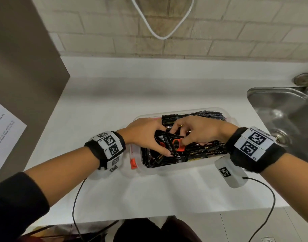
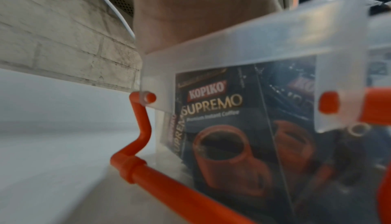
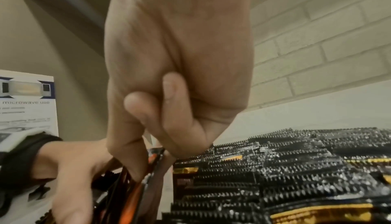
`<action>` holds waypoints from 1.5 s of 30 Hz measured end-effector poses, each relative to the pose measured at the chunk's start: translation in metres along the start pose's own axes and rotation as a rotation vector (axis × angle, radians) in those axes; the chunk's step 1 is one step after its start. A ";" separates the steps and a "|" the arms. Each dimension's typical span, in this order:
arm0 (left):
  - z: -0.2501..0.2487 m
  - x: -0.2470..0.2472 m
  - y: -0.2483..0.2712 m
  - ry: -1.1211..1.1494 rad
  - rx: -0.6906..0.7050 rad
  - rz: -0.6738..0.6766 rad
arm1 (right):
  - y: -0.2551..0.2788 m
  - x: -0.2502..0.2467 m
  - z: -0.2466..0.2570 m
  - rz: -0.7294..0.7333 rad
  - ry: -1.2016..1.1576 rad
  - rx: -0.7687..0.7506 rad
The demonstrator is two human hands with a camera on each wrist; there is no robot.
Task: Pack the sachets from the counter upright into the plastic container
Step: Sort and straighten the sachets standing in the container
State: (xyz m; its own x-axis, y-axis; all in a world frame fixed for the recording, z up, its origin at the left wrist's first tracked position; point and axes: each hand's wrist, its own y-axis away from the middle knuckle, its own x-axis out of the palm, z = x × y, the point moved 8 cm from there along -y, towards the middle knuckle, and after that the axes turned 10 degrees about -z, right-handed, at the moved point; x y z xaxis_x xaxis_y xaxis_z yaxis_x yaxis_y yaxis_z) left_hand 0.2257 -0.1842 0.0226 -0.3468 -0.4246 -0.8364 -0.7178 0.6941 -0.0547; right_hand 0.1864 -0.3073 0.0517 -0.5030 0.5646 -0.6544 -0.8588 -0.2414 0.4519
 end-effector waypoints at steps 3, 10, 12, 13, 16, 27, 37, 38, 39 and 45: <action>-0.003 -0.002 0.001 -0.015 0.024 -0.014 | 0.000 0.003 0.003 -0.005 0.031 -0.041; -0.004 -0.003 0.000 -0.044 0.019 -0.073 | 0.003 0.007 0.000 -0.001 -0.056 -0.036; -0.005 -0.004 0.000 -0.041 0.016 -0.082 | 0.004 0.013 -0.001 0.033 -0.080 -0.032; -0.005 -0.003 0.001 -0.051 0.018 -0.087 | 0.004 0.013 -0.001 0.034 -0.079 -0.033; -0.002 -0.002 0.002 -0.114 0.020 -0.069 | 0.005 0.002 -0.005 -0.002 -0.107 -0.029; 0.009 0.007 0.001 -0.199 0.027 0.004 | 0.006 -0.026 -0.005 -0.176 -0.392 -0.079; 0.009 0.010 0.001 -0.198 0.029 0.032 | -0.011 -0.017 0.009 -0.211 -0.231 -0.165; 0.009 0.010 0.001 -0.196 0.033 0.029 | -0.012 -0.016 0.011 -0.225 -0.203 -0.180; 0.008 0.009 0.000 -0.185 0.035 0.018 | -0.012 -0.016 0.013 -0.249 -0.163 -0.196; 0.006 0.006 -0.002 -0.157 0.026 0.007 | -0.015 -0.017 0.027 -0.290 -0.053 -0.244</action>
State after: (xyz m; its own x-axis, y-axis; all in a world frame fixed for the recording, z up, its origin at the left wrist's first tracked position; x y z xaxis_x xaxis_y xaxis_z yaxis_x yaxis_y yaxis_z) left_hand 0.2287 -0.1851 0.0142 -0.2516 -0.3247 -0.9117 -0.6993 0.7123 -0.0607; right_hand 0.2105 -0.2922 0.0720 -0.2350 0.6755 -0.6989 -0.9660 -0.2423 0.0907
